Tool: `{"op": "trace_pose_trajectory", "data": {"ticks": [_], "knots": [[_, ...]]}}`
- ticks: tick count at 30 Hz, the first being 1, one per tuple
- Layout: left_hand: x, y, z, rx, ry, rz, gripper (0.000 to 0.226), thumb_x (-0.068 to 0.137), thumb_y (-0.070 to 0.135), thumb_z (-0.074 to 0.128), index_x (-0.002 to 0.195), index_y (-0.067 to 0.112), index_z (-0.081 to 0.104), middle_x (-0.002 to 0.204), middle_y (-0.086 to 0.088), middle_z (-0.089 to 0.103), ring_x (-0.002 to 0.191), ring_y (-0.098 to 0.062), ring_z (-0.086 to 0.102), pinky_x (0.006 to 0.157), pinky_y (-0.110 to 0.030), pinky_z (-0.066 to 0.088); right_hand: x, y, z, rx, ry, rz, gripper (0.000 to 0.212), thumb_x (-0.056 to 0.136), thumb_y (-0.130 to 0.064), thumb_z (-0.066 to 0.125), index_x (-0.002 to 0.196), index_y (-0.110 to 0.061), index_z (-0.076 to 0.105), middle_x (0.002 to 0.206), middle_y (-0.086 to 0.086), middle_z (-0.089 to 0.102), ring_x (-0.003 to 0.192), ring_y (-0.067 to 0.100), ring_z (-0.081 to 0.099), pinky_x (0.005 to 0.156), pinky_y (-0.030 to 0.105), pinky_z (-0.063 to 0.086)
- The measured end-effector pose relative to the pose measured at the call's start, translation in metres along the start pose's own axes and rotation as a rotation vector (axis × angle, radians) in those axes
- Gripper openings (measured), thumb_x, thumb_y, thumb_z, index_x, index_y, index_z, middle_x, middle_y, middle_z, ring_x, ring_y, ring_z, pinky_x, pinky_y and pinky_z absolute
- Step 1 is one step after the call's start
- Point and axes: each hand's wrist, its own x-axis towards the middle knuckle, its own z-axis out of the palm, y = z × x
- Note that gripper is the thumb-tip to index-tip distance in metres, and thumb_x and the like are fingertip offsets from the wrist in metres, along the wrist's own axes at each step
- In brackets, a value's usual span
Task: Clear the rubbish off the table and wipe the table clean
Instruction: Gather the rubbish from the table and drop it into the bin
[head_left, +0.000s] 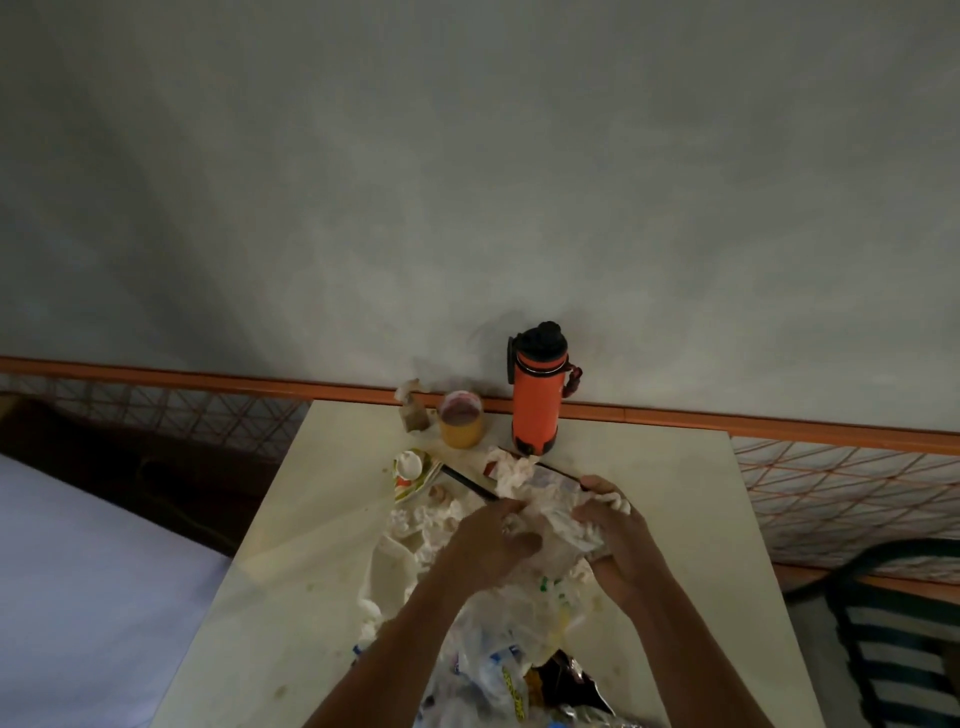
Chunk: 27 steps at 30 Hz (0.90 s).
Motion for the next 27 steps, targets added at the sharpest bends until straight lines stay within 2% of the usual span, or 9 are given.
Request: {"op": "trace_pose_trajectory", "data": {"ticks": [2, 6, 9, 12, 15, 17, 18, 22, 27], "knots": [[0.000, -0.001, 0.005, -0.041, -0.069, -0.022, 0.053, 0.089, 0.040, 0.071, 0.139, 0.027, 0.055, 0.130, 0.000, 0.060, 0.098, -0.014, 0.061, 0.058, -0.013, 0.048, 0.002, 0.000, -0.002, 0.019, -0.004, -0.019, 0.036, 0.086, 0.018, 0.040, 0.091, -0.008, 0.065, 0.080, 0.014, 0.069, 0.070, 0.024, 0.071, 0.054, 0.030, 0.057], [0.008, 0.006, 0.008, -0.096, -0.019, 0.048, 0.012, 0.088, 0.032, 0.074, 0.094, 0.024, 0.067, 0.084, 0.012, 0.066, 0.071, 0.003, 0.059, 0.060, -0.012, 0.045, 0.007, 0.010, -0.004, -0.081, 0.053, -0.034, 0.029, 0.084, 0.007, 0.049, 0.103, -0.005, 0.067, 0.096, 0.018, 0.070, 0.080, 0.024, 0.071, 0.061, 0.032, 0.057], [0.017, 0.012, 0.006, -0.079, 0.080, 0.101, 0.015, 0.087, 0.032, 0.072, 0.078, 0.033, 0.060, 0.072, 0.014, 0.062, 0.060, 0.009, 0.055, 0.053, -0.008, 0.038, 0.012, 0.019, -0.004, -0.170, 0.062, 0.005, 0.041, 0.078, 0.001, 0.050, 0.111, -0.011, 0.071, 0.110, 0.024, 0.068, 0.098, 0.035, 0.066, 0.076, 0.040, 0.056], [0.030, 0.016, 0.003, -0.041, 0.023, 0.153, 0.008, 0.086, 0.033, 0.071, 0.094, 0.033, 0.069, 0.090, 0.013, 0.070, 0.080, 0.007, 0.063, 0.063, -0.007, 0.044, 0.018, 0.021, -0.004, -0.114, 0.001, 0.038, 0.033, 0.083, -0.001, 0.060, 0.114, -0.007, 0.069, 0.109, 0.025, 0.069, 0.099, 0.039, 0.067, 0.076, 0.042, 0.058], [0.044, 0.015, -0.006, 0.013, -0.098, 0.164, 0.045, 0.085, 0.040, 0.077, 0.127, 0.029, 0.066, 0.124, 0.013, 0.067, 0.113, -0.002, 0.062, 0.092, -0.020, 0.051, 0.022, 0.020, -0.009, -0.161, 0.021, 0.049, 0.030, 0.081, -0.002, 0.071, 0.111, -0.005, 0.070, 0.106, 0.026, 0.070, 0.094, 0.038, 0.070, 0.076, 0.044, 0.059], [0.055, 0.012, -0.011, 0.003, -0.108, 0.107, 0.056, 0.082, 0.040, 0.081, 0.134, 0.027, 0.062, 0.134, 0.012, 0.059, 0.125, -0.008, 0.055, 0.102, -0.028, 0.047, 0.029, 0.019, -0.019, -0.171, 0.128, 0.071, 0.031, 0.080, 0.004, 0.071, 0.110, -0.006, 0.070, 0.103, 0.026, 0.070, 0.092, 0.039, 0.069, 0.077, 0.046, 0.057], [0.062, 0.010, -0.015, 0.001, -0.083, 0.086, 0.055, 0.081, 0.039, 0.082, 0.132, 0.028, 0.063, 0.135, 0.009, 0.060, 0.125, -0.010, 0.056, 0.100, -0.028, 0.048, 0.032, 0.018, -0.024, -0.169, 0.174, 0.081, 0.029, 0.081, 0.009, 0.067, 0.106, -0.005, 0.071, 0.099, 0.026, 0.071, 0.087, 0.037, 0.068, 0.072, 0.042, 0.057], [0.083, 0.012, -0.021, 0.066, 0.126, 0.013, 0.039, 0.084, 0.031, 0.077, 0.121, 0.028, 0.067, 0.117, 0.003, 0.068, 0.096, -0.012, 0.065, 0.067, -0.018, 0.050, 0.044, 0.008, -0.038, -0.136, 0.324, 0.088, 0.024, 0.073, 0.014, 0.056, 0.081, -0.005, 0.066, 0.082, 0.020, 0.061, 0.076, 0.032, 0.058, 0.065, 0.038, 0.048], [0.112, 0.008, -0.006, 0.413, 0.174, -0.007, 0.052, 0.091, 0.040, 0.067, 0.139, 0.033, 0.049, 0.131, -0.006, 0.051, 0.117, -0.032, 0.058, 0.092, -0.038, 0.046, 0.044, 0.003, -0.056, -0.112, 0.357, 0.055, 0.023, 0.075, 0.015, 0.050, 0.079, -0.007, 0.058, 0.068, 0.013, 0.050, 0.059, 0.025, 0.051, 0.051, 0.028, 0.041]]}}
